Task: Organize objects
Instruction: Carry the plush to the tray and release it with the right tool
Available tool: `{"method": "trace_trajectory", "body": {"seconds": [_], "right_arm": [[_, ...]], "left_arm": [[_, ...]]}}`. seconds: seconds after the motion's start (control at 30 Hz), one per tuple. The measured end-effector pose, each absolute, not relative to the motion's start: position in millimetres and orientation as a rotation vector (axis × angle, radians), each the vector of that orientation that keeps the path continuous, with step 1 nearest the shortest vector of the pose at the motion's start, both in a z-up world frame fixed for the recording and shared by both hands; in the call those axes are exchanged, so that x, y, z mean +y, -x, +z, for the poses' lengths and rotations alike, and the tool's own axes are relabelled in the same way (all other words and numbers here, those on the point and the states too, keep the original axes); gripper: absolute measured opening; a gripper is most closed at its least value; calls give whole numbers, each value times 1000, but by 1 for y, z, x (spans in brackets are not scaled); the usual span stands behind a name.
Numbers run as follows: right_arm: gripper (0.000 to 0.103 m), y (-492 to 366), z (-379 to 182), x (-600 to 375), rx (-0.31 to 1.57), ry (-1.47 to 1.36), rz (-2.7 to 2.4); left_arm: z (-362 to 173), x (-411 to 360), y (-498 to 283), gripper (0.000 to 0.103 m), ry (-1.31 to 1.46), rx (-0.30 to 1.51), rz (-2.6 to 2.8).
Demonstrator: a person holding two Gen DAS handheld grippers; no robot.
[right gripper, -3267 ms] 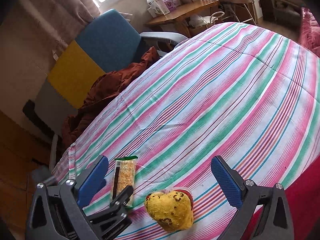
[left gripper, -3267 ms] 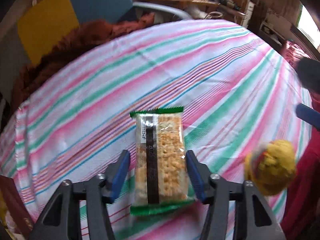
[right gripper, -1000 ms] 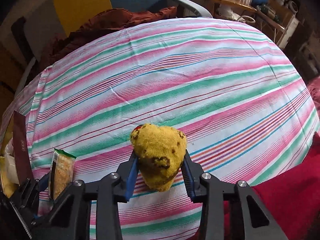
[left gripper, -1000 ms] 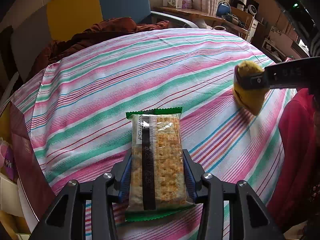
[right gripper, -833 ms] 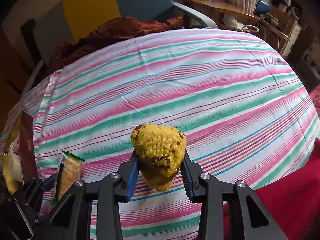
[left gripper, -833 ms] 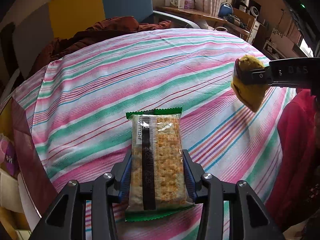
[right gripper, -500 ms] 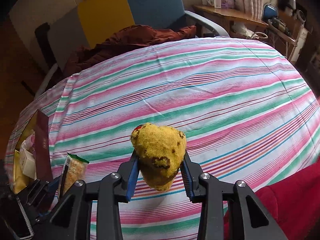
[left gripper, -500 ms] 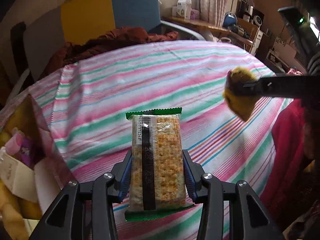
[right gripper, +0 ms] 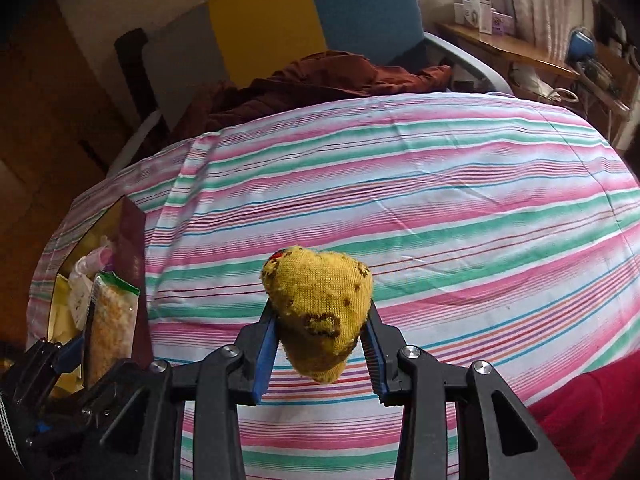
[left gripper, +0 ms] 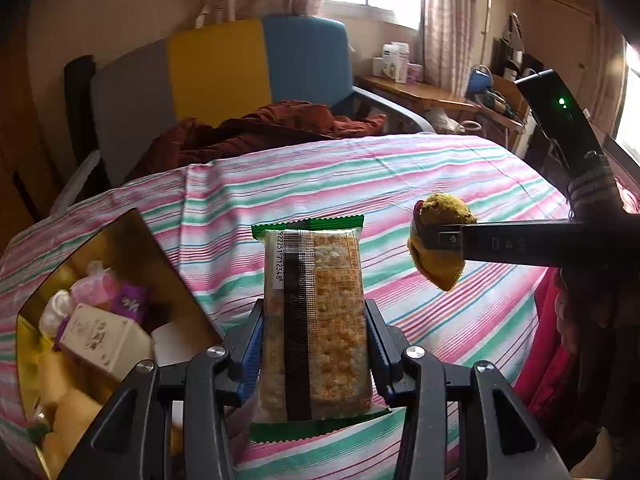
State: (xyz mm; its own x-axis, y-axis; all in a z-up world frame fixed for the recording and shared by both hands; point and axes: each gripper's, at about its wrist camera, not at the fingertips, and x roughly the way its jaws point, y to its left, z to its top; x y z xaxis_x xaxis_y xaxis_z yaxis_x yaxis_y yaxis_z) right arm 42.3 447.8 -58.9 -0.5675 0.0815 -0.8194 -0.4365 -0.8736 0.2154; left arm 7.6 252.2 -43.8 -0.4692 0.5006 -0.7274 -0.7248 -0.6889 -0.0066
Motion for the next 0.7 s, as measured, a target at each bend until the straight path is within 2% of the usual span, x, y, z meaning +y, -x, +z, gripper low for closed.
{"method": "trace_trajectory", "body": {"seconds": [0.7], "right_arm": [[39, 15, -34, 350, 418, 1359, 2707]], "left_arm": [[-31, 149, 19, 46, 1004, 179, 2332]]}}
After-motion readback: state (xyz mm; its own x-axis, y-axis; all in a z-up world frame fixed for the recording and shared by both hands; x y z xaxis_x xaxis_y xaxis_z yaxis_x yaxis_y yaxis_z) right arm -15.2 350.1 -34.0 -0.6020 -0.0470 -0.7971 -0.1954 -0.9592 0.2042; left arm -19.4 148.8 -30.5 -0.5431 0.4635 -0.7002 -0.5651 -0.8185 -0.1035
